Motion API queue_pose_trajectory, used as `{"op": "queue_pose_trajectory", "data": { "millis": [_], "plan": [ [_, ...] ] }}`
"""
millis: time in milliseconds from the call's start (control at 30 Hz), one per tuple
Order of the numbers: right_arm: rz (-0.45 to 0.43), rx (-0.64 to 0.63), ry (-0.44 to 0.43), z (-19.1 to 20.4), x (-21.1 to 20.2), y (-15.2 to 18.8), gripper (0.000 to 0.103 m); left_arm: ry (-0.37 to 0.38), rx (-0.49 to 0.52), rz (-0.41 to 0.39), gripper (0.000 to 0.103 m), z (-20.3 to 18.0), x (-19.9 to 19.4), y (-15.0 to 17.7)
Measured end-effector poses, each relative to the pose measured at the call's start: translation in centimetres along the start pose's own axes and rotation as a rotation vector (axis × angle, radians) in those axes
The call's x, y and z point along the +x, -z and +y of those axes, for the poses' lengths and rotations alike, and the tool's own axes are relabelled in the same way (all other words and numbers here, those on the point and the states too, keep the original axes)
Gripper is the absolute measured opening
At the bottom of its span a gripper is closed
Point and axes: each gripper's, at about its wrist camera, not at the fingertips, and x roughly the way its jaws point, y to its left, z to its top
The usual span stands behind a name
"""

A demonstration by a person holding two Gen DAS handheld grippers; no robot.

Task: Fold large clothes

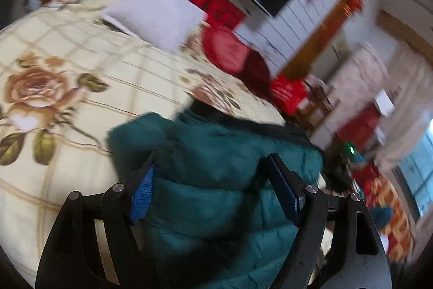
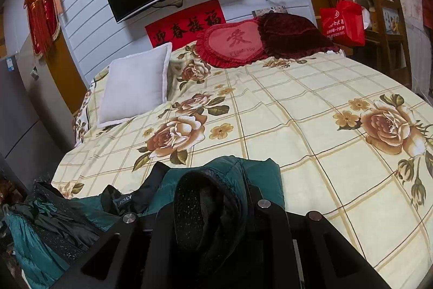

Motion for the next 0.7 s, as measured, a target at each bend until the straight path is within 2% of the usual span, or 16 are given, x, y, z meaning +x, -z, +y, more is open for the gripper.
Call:
{"op": "queue_pose_trajectory", "data": {
  "millis": [33, 67, 100, 133, 200, 267, 467, 600, 700],
  "plan": [
    [0.002, 0.000, -0.002, 0.0, 0.0, 0.0, 0.016, -0.014, 0.019, 0.002, 0.073, -0.5, 0.2, -0.1],
    [0.004, 0.003, -0.004, 0.0, 0.0, 0.0, 0.016, -0.015, 0.029, 0.002, 0.064, -0.8, 0.1, -0.2],
    [0.005, 0.006, -0.004, -0.1, 0.0, 0.0, 0.016, -0.018, 0.038, 0.006, 0.036, -1.1, 0.1, -0.3],
    [0.005, 0.009, -0.003, -0.1, -0.1, 0.0, 0.016, -0.037, 0.050, 0.023, 0.018, -1.5, 0.3, -0.5],
    [0.007, 0.018, -0.008, -0.2, -0.2, -0.2, 0.016, -0.078, 0.092, 0.034, 0.014, -2.3, 0.5, -0.6],
    [-0.002, 0.013, -0.003, 0.2, -0.7, -0.6, 0.016, -0.158, 0.128, 0.032, 0.013, -3.3, 0.9, -0.8],
    [-0.090, -0.077, 0.005, 2.2, -2.7, -2.3, 0.017, -0.346, 0.082, -0.139, 0.012, -4.6, 1.1, -3.5],
    [-0.086, -0.063, 0.000, 1.9, -1.6, -2.7, 0.016, -0.469, 0.110, -0.132, 0.012, -4.3, 4.3, -4.6],
    [-0.062, -0.015, -0.016, 1.1, 0.1, -2.6, 0.017, -0.548, 0.146, -0.111, 0.012, -3.5, 7.4, -4.1]
  ]
}}
